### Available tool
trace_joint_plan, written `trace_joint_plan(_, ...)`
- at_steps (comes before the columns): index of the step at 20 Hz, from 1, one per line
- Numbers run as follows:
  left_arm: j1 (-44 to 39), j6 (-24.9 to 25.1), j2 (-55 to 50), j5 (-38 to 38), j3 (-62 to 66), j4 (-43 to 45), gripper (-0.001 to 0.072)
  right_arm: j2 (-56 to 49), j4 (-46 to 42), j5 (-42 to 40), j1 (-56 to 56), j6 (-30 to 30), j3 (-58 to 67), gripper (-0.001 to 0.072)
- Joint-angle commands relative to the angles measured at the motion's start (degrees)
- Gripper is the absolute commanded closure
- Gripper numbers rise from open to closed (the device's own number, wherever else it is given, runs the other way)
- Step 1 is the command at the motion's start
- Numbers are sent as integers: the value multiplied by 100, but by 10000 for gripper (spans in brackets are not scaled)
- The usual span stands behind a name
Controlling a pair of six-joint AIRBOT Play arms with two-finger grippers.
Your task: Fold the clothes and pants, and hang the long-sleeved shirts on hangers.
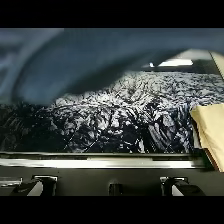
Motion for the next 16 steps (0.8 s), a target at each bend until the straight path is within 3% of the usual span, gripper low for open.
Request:
trace_joint_plan(1, -2, -4, -507, -1185, -48, 343, 685, -688, -125, 706, -2, 37, 11, 672)
trace_joint_plan(5, -125, 0, -1379, -2538, -1397, 398, 685, -2253, -111, 1709, -2, 382, -507, 672)
trace_joint_plan(9, -640, 22, -2304, -2280, -3545, 389, 685, -4103, 511, 2109, -2, 2262, -651, 670)
trace_joint_plan(11, -640, 33, -2702, -2223, -4100, 372, 685, -4717, 1237, 2476, 4, 2330, -651, 667)
trace_joint_plan(12, -625, 179, -2863, -2225, -4245, 372, 685, -4903, 1410, 2647, 4, 2306, -649, 622)
trace_joint_plan(13, -599, 284, -2979, -2227, -4293, 372, 684, -5027, 1453, 2839, 2, 2302, -649, 416)
trace_joint_plan(14, -562, 306, -3049, -2221, -4288, 372, 685, -5064, 1436, 3073, -11, 2120, -651, 153)
trace_joint_plan(15, -514, 310, -3064, -2151, -4288, 372, 685, -5053, 1314, 3442, -61, 1698, -649, 107)
trace_joint_plan(16, -459, 374, -3053, -2098, -4286, 372, 684, -5047, 968, 4155, -94, 1432, -649, 107)
